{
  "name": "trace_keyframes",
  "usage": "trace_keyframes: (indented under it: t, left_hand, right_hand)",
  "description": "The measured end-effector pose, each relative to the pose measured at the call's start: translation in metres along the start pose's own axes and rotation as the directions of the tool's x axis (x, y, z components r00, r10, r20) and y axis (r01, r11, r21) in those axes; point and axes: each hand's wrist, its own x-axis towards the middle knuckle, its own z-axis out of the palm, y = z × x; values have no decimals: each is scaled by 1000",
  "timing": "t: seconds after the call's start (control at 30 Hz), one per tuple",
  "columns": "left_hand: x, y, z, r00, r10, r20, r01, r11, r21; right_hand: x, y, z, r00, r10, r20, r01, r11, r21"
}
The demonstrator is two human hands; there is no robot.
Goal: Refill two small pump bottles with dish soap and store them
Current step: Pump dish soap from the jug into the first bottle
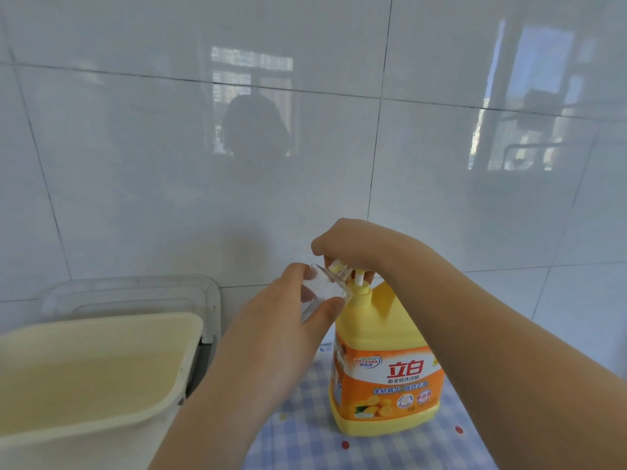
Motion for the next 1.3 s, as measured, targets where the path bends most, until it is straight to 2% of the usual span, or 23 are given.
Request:
trace_keyframes:
  t: [0.47,0.73,0.9,1.3]
  left_hand:
    - [0,-1,1,1000,-4,15,4,999,41]
    - [0,-3,1,996,-30,87,24,997,74]
    - [1,-4,1,997,-19,76,13,997,73]
    - [1,-5,0,1000,21,19,-22,998,65]
  right_hand:
    - [-4,1,0,999,-44,-9,43,995,-91]
    - [0,9,12,995,-69,-76,66,997,-45]
    - [0,6,12,997,-54,-54,50,995,-83]
    - [4,3,11,996,-33,-82,32,999,-8]
